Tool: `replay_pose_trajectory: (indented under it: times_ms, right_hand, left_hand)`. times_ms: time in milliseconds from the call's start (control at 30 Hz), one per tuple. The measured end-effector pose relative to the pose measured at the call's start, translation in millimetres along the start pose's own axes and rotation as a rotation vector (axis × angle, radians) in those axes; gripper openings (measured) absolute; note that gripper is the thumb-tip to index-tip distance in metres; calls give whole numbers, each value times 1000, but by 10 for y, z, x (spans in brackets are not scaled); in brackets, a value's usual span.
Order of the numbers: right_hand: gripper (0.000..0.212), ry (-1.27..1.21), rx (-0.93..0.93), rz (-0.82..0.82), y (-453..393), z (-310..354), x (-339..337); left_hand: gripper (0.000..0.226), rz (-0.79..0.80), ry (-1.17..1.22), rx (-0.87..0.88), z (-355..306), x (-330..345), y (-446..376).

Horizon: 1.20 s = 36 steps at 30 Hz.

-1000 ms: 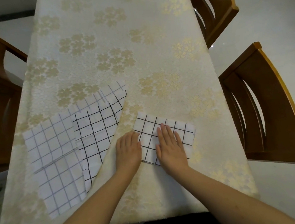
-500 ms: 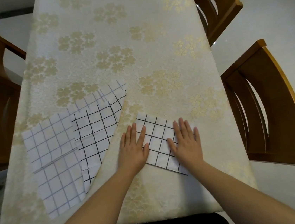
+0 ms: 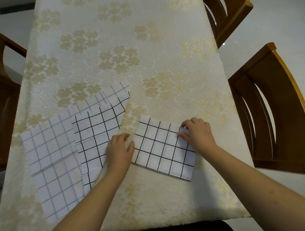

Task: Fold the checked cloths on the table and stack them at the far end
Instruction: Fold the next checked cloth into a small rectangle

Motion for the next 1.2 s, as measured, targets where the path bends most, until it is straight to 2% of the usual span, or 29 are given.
replay_pose_trajectory:
  times_ms: [167,367,567,667,833,967,1067,1200]
  right_hand:
    - [34,-24,17,-37,-57,300,-76]
    - [35,-68,-181,175,-317,1063,34]
    - [48,258,-596,288,-241,1731,237]
    - [53,396,-676,255,-221,1818,318]
    - [51,498,-705,202,-302,1822,307]
    - [43,476,-683,204,-333,1738,249]
    - [31,394,-605,249,-375,1624,181]
    - [29,137,-453,334,-422,1429,48]
  left_hand:
    - [28,66,77,-204,242,-29,296]
    - [28,83,110,-301,304,16,423]
    - [24,112,33,-296,253,53,443]
    - [24,114,18,-310,239,52,444]
    - [18,154,21,-327,243,36,418]
    - [9,156,36,-300,220,-18,355]
    - [11,162,123,-298,207,-82,299]
    - [13,133,195,-273,208,-221,196]
Point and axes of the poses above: each hand's wrist, its own y-axis away from the middle knuckle, its own x-axis out of the palm, z = x × y, the point moved 8 cm from there along -y, towards the middle knuckle, and after that the axes turned 13 degrees about x, right-handed, at the moved point
